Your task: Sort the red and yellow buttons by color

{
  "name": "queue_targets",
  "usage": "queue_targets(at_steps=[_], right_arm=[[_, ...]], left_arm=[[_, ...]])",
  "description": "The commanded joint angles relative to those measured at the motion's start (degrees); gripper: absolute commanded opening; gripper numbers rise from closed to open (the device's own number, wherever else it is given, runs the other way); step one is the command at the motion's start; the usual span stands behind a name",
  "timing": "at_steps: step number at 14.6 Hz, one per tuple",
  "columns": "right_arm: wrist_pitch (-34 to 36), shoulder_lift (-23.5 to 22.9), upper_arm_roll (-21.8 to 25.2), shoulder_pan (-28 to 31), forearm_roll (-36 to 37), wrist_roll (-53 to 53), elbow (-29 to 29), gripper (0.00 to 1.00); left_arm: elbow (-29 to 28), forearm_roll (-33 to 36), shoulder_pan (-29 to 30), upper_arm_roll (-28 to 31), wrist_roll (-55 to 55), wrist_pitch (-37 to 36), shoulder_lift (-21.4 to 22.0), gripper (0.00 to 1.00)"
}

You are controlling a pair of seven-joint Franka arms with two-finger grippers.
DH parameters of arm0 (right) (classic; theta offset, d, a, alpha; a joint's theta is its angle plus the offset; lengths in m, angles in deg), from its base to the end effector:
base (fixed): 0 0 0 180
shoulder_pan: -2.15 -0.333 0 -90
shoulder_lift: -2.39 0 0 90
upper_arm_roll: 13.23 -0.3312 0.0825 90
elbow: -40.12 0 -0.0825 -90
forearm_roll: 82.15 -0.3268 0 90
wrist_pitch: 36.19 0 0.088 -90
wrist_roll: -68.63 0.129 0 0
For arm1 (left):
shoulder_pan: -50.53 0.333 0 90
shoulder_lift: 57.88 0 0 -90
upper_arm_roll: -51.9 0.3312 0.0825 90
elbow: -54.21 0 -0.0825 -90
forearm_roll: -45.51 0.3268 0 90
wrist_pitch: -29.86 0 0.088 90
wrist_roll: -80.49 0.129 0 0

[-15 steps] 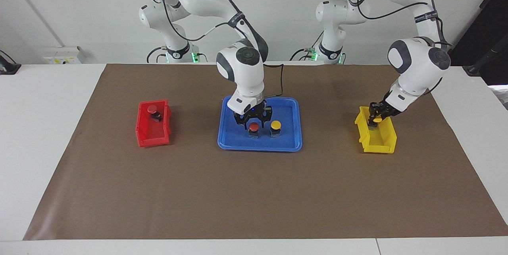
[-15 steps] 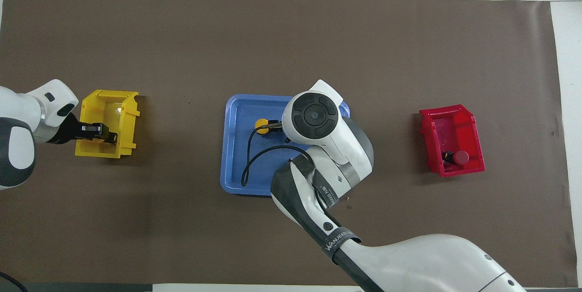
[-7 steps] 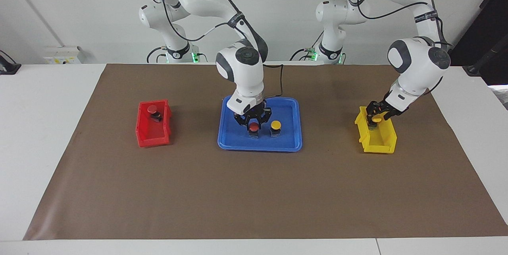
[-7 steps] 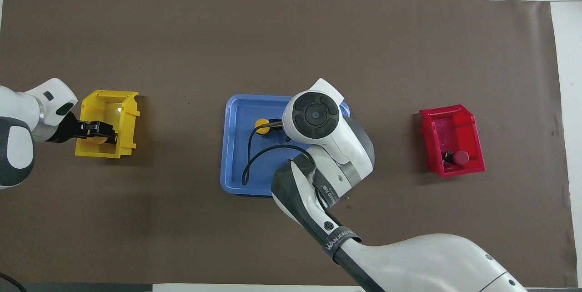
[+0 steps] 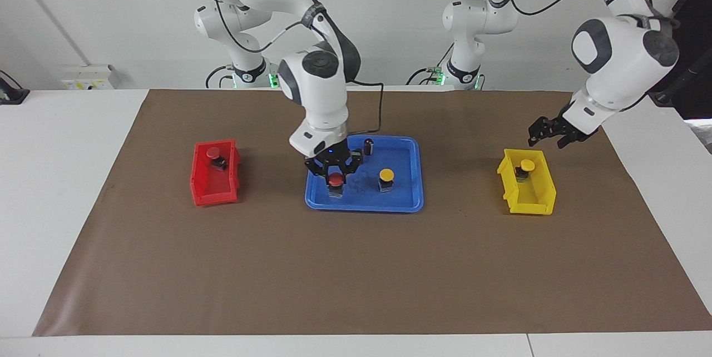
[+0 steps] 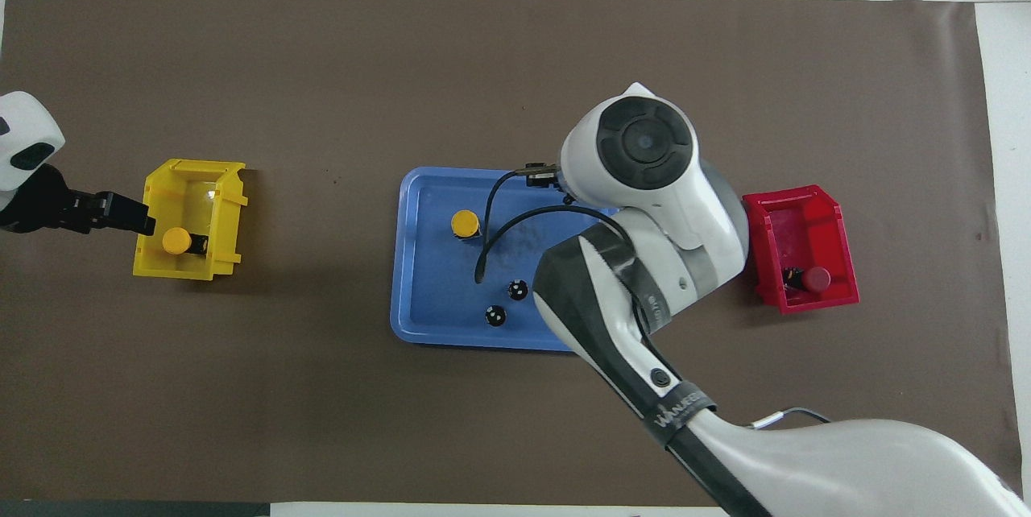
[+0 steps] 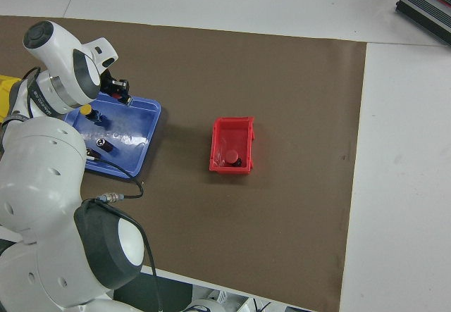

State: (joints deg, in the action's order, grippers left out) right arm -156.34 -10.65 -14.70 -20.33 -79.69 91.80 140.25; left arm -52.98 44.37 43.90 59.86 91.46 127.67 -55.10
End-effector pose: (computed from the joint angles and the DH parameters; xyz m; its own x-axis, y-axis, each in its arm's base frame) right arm 0.5418 0.2362 0.4670 0.9917 0.0306 0.1248 0.0329 -0.9993 -0.0168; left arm 0.4760 0.0100 0.5279 0.9802 -0.1658 -0.1084 -0.1615 -0.9857 0.0475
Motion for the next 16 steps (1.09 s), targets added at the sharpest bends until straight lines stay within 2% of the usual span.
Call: queue_targets(at_steps=[1,3,4,7,10,14,16], right_arm=[[3.5,8.3,-0.9,8.7,-0.2,-11.1,5.8,0.17],[4.3,10.1,-1.0,15.3,-1.3,-20.7,7.5,0.18],[4.8,10.3,-0.9,17.1,-1.8,-23.8,8.1,0.18],[3.0,13.2,-0.9,21.5,-2.9,-25.2,15.2,0.17],[-3.0,15.4,-0.9,23.8,-3.9,-27.6,22.7,0.17],[-7.4,15.9,-0.8,24.1,-4.0,-27.7,27.9,0.17],[-9.2,16.0,-0.8,24.8,-4.0,-28.4,30.0,0.18]], left_arm=[[4.3,3.0,-2.1,-0.9,0.2,-6.0,2.8,1.0],[9.4,3.9,-3.6,-1.1,0.3,-10.6,2.0,1.0],[9.7,3.9,-4.2,-1.1,0.4,-10.4,2.1,1.0],[7.4,3.2,-4.9,-2.1,-3.9,-5.8,2.6,1.0],[3.1,3.0,-14.3,-3.3,-20.5,2.3,1.6,1.0],[2.8,-5.2,-24.5,-3.3,-30.6,12.5,-6.4,1.0],[2.9,-5.3,-29.1,-3.2,-35.9,18.6,-11.6,1.0]])
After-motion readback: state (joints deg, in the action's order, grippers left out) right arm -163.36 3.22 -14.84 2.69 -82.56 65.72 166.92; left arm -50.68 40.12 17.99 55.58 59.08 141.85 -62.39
